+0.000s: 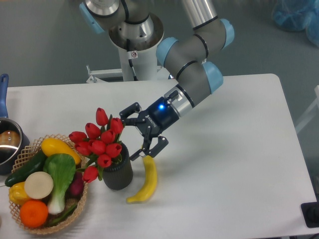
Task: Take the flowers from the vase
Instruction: 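Advance the open gripper to the tulip stems above the vase rim, then close the gripper around the tulip stems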
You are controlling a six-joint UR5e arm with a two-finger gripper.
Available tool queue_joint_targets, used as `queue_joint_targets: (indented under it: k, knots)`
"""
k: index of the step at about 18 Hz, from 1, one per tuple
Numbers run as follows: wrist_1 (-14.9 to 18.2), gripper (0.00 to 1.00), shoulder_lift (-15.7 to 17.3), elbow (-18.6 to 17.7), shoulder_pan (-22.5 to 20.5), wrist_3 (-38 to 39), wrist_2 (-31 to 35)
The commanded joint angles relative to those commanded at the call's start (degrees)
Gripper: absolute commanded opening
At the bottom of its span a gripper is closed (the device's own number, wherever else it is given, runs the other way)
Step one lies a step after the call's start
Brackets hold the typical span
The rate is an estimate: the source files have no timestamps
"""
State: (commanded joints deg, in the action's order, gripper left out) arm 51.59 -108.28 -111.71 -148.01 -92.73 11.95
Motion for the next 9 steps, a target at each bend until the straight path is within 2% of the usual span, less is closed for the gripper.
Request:
queue_joint_targets:
  k: [9]
  knots:
    - [0.0, 1.0, -3.16, 3.16, 1.93, 1.23, -1.32]
